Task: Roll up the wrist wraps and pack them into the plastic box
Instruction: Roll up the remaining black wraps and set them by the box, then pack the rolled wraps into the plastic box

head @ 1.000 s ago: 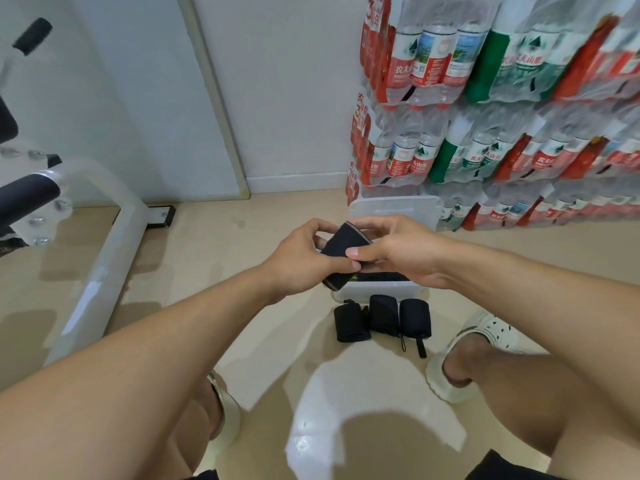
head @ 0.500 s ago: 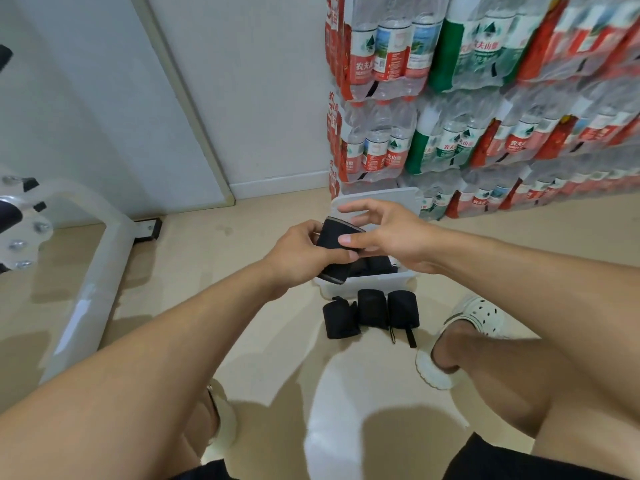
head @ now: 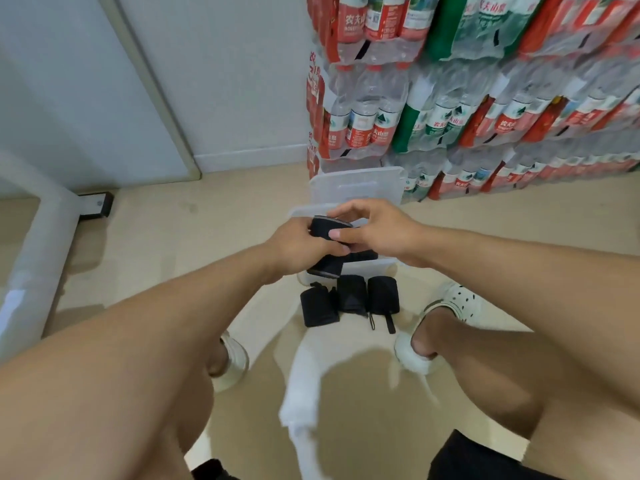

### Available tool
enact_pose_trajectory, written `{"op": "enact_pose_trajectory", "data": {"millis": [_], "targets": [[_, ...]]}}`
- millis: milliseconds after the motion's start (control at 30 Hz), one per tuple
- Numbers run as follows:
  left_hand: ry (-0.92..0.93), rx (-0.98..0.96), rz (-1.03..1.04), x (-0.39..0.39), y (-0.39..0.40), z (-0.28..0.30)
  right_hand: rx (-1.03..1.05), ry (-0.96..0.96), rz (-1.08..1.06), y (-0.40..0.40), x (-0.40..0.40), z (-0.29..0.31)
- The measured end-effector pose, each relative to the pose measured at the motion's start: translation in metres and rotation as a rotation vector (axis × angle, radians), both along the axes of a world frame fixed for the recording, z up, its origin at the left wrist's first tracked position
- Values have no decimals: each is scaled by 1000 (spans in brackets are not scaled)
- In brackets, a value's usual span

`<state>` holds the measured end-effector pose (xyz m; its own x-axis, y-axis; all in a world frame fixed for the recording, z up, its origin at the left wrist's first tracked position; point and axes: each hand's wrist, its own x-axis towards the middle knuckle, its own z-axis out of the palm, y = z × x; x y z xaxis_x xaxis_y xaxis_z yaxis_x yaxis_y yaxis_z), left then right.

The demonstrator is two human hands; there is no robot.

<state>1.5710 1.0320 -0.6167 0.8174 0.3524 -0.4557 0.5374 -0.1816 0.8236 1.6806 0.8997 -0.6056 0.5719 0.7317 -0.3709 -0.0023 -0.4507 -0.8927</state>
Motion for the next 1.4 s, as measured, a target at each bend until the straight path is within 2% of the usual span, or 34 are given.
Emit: {"op": "enact_pose_trajectory", "data": {"millis": [133, 200, 300, 367, 467, 533, 600, 800, 1100, 1267, 1333, 1400], "targets": [[223, 68, 2, 7, 16, -49, -236, -67, -80, -7, 22, -55], [345, 104, 3, 5, 26, -71, -408, -178, 39, -15, 32, -83], [403, 172, -20, 5, 30, -88, -571, -271, 149, -14, 40, -132], [411, 214, -55, 8, 28, -94, -608, -231, -15, -16, 37, -169], [416, 233, -82, 12, 26, -99, -669, -235, -385, -27, 27, -218], [420, 241, -80, 13, 25, -104, -765, -127, -546, -35, 25, -238], [420, 232, -67, 14, 23, -109, -817, 0, -599, -41, 32, -252], [429, 207, -36, 21, 18, -116, -757, 238, -603, -47, 51, -280], [394, 190, -15, 30, 16, -110, -540, 337, -714, -63, 42, -313], [351, 205, -17, 28, 21, -93, -512, 238, -732, -71, 25, -279], [333, 205, 11, 24, 26, -87, -510, 150, -622, -77, 25, -262], [324, 215, 19, 19, 31, -80, -527, 53, -419, -82, 29, -236]]}}
